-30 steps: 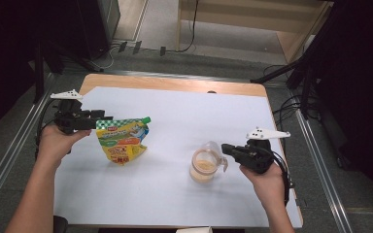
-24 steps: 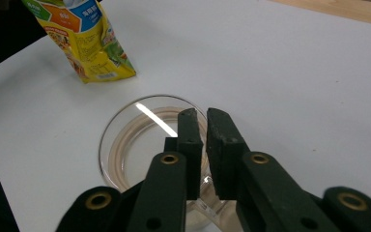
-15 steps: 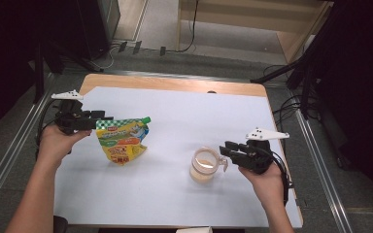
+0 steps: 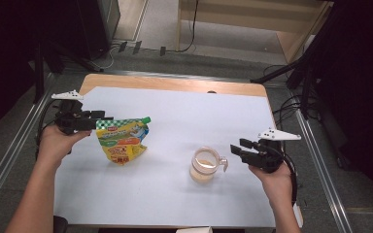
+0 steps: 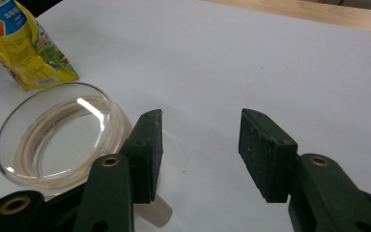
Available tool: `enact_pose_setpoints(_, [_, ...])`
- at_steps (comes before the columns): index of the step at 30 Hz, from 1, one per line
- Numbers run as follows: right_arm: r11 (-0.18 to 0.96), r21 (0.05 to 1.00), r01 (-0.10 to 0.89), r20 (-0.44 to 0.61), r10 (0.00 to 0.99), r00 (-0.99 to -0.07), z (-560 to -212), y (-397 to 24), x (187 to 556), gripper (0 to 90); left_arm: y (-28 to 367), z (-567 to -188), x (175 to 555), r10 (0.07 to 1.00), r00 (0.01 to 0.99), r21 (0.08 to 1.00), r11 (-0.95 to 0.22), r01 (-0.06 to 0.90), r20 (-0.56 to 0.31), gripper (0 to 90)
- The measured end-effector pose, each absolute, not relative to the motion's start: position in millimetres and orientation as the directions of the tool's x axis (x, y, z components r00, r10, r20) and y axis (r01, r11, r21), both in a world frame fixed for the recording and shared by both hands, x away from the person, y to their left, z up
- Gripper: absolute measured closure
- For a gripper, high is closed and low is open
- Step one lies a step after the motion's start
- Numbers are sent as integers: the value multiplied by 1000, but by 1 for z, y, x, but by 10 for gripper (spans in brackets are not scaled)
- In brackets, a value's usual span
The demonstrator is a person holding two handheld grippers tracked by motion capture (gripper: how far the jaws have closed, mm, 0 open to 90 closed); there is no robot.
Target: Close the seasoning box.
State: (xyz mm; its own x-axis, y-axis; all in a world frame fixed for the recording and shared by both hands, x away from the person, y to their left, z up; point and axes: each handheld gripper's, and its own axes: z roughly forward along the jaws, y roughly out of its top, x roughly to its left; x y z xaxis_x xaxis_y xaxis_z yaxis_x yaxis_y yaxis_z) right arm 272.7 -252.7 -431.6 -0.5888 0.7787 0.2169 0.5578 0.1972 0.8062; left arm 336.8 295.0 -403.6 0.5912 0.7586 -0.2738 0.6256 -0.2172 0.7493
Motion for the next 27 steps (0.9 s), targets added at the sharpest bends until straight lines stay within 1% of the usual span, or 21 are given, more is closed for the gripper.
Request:
enact_pose_setpoints(12, [174,811,559,207,807,-552,-452,-272,278,437,294,-404,337,760,590,747,-221,627,-271,443])
enact_pose_setpoints(16, [165,807,567,205,823,-531,-458,-278,280,398,295,-405,337,762,587,745,-219,630,-273,444])
enact_pose_setpoints(18, [158,809,566,199,833,-516,-462,-281,281,360,295,-406,337,762,587,744,-219,631,-273,443])
enact_pose_setpoints(23, [156,808,568,183,851,-493,-469,-285,282,318,295,-409,338,766,580,736,-220,641,-277,425])
enact_pose_setpoints(27, [154,804,575,183,855,-485,-472,-286,283,315,294,-410,338,769,577,736,-218,641,-275,420])
